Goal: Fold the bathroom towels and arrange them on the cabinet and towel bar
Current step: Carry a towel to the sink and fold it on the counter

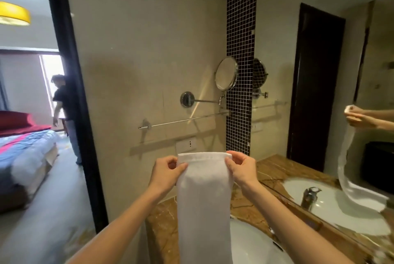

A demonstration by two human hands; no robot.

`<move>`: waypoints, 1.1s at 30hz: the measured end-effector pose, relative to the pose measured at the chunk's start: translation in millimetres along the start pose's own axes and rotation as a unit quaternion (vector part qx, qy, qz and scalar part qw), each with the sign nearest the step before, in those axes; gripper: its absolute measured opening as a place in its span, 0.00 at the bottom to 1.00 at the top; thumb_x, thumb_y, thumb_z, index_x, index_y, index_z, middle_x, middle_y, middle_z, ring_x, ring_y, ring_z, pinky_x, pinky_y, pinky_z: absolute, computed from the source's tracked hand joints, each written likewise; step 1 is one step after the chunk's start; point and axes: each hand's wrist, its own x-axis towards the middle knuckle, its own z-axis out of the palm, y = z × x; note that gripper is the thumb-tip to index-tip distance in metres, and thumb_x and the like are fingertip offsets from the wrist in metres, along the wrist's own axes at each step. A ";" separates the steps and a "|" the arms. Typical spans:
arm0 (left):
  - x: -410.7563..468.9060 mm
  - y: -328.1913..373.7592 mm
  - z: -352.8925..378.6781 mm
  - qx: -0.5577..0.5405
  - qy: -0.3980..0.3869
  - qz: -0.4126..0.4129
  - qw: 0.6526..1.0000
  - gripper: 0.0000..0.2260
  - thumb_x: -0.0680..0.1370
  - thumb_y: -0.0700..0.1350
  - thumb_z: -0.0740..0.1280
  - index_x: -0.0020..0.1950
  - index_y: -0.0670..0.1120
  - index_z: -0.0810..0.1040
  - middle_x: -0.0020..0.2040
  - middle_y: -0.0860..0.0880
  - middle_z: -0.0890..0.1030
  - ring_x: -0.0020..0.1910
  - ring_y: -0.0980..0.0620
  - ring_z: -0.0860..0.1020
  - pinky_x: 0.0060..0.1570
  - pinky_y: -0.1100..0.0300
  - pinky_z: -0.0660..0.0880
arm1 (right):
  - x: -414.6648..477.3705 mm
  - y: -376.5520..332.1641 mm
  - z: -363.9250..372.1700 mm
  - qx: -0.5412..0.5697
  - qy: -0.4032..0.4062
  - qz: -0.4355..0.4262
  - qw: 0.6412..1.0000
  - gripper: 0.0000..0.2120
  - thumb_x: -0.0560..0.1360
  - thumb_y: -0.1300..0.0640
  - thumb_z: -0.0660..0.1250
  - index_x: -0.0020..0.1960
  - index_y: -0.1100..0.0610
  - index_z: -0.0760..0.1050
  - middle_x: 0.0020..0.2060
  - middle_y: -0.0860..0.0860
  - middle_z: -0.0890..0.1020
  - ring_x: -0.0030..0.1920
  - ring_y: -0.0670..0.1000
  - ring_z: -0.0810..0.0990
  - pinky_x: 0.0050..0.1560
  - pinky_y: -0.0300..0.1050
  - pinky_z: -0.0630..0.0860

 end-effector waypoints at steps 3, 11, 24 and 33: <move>3.1 -19.9 3.4 0.017 0.008 -0.015 1.000 0.06 0.73 0.42 0.72 0.38 0.42 0.81 0.34 0.43 0.82 0.33 0.50 0.79 0.32 0.48 0.79 | 7.9 23.0 6.1 -0.009 -0.022 0.008 1.000 0.10 0.75 0.64 0.69 0.56 0.61 0.80 0.47 0.54 0.84 0.45 0.45 0.81 0.44 0.36 0.76; 16.2 -82.7 19.3 0.041 0.034 -0.053 0.997 0.07 0.72 0.42 0.73 0.35 0.43 0.80 0.30 0.47 0.79 0.32 0.52 0.74 0.34 0.47 0.76 | 26.6 82.2 19.9 -0.061 -0.044 0.047 0.996 0.12 0.75 0.61 0.69 0.58 0.61 0.79 0.47 0.49 0.81 0.43 0.41 0.78 0.45 0.34 0.75; 83.9 -190.1 41.3 0.003 0.018 -0.101 0.995 0.10 0.73 0.41 0.72 0.32 0.45 0.78 0.24 0.55 0.75 0.23 0.62 0.68 0.23 0.68 0.64 | 88.6 169.3 71.7 -0.096 -0.032 0.145 0.984 0.04 0.73 0.60 0.69 0.46 0.54 0.81 0.38 0.50 0.83 0.39 0.46 0.78 0.36 0.34 0.75; 125.0 -273.0 35.0 -0.023 0.000 -0.209 0.978 0.04 0.75 0.41 0.70 0.42 0.40 0.80 0.40 0.41 0.82 0.38 0.47 0.78 0.36 0.55 0.72 | 127.1 236.6 133.9 -0.152 -0.038 0.218 0.963 0.13 0.75 0.60 0.68 0.59 0.60 0.78 0.44 0.51 0.81 0.45 0.48 0.79 0.44 0.38 0.75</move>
